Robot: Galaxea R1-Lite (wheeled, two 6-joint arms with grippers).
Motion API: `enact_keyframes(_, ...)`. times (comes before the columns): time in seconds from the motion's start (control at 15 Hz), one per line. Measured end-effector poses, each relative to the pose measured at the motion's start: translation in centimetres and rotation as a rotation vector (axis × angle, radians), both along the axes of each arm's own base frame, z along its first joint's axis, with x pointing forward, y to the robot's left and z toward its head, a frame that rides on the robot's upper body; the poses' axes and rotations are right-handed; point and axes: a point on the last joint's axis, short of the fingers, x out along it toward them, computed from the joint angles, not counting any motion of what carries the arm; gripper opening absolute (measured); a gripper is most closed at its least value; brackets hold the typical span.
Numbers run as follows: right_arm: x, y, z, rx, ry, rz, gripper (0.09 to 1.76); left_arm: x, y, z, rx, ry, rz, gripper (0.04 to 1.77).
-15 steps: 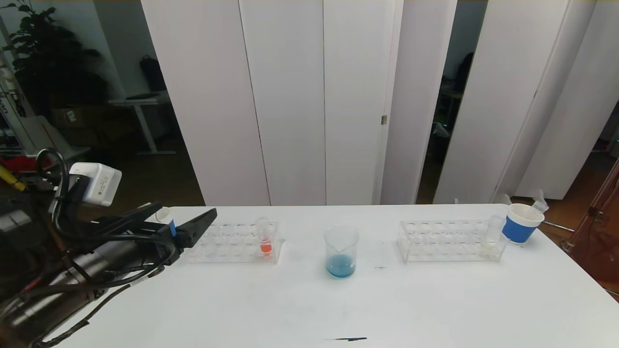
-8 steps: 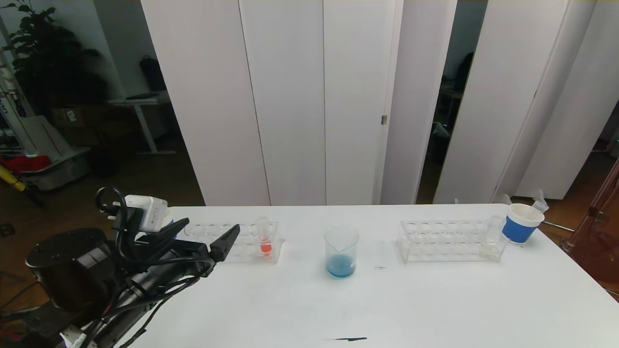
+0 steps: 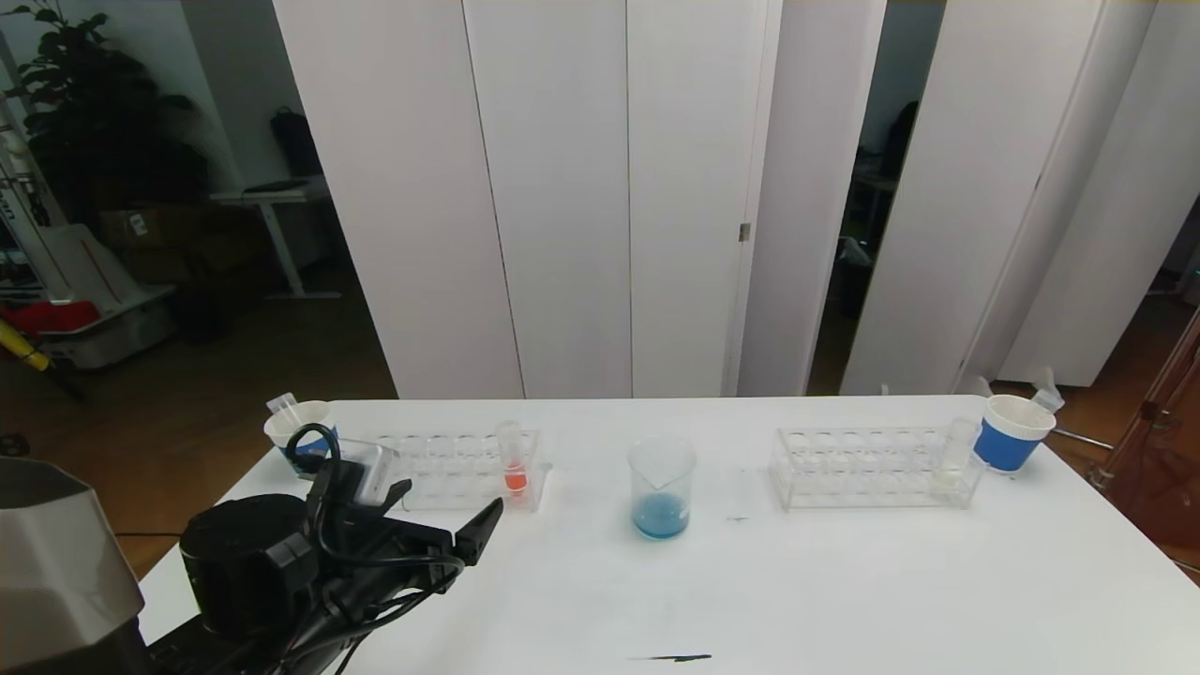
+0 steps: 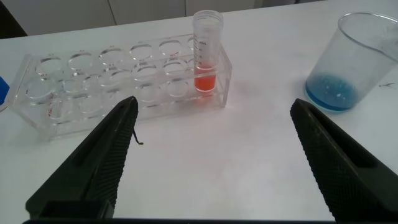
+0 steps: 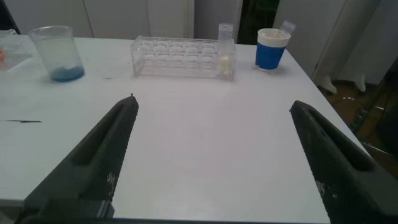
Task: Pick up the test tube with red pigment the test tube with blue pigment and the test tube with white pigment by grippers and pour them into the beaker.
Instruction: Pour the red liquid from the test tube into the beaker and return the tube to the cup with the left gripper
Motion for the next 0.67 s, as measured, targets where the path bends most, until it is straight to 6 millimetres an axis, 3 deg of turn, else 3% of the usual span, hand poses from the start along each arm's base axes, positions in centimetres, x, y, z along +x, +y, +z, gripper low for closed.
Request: enact_keyframes(0.67,0.0,0.0,0.0,0.0,0.0,0.0,1.75,5.1,-1.9,-0.5,-0.009,-0.087,0.044,1.75)
